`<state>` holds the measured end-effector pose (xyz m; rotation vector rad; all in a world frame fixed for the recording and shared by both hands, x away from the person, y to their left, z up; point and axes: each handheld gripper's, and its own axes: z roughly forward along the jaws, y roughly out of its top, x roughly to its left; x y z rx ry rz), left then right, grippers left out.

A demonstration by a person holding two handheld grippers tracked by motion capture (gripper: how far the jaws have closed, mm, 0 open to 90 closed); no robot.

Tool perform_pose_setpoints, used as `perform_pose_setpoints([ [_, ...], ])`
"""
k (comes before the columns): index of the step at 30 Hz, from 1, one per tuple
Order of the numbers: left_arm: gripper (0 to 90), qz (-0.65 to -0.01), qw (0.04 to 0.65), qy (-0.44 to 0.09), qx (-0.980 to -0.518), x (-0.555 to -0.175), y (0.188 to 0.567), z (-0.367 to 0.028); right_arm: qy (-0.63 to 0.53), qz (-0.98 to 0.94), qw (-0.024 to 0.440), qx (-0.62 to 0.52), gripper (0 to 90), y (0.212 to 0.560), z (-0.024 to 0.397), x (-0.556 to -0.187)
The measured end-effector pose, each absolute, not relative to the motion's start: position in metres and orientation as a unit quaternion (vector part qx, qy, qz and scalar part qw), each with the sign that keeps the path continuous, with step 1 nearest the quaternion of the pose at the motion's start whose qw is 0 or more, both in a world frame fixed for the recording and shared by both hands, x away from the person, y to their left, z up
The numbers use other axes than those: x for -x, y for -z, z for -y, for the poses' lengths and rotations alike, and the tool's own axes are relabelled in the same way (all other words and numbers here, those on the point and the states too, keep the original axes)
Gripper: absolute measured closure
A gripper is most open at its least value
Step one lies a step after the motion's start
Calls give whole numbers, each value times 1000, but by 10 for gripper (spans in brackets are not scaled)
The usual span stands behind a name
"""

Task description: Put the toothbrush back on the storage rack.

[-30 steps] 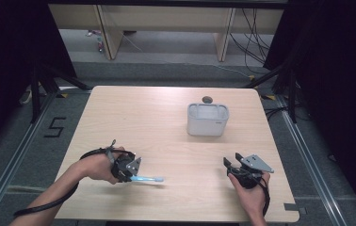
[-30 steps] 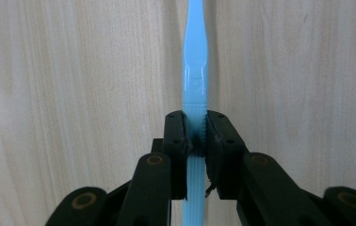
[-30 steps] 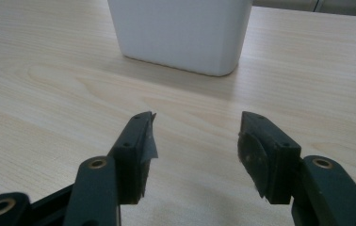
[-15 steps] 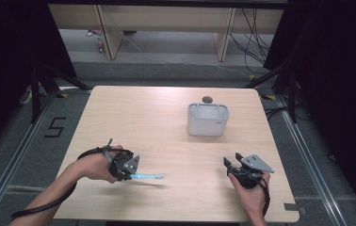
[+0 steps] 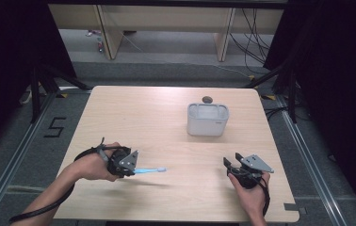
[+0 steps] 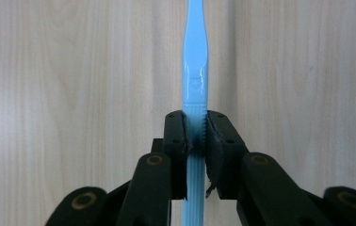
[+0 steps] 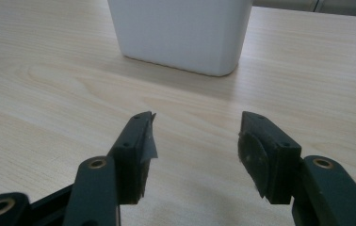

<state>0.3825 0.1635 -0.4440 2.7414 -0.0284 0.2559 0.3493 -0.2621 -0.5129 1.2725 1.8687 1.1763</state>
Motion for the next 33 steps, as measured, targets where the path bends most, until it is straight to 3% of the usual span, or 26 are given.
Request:
perform_pose_setpoints([
  [22, 787, -50, 316, -145, -936, -382, 438, -168, -444, -700, 298, -474, 463, 514, 262, -350],
  [33, 787, -90, 445, -146, -879, -375, 446, -162, -456, -694, 284, -479, 461, 514, 261, -349],
])
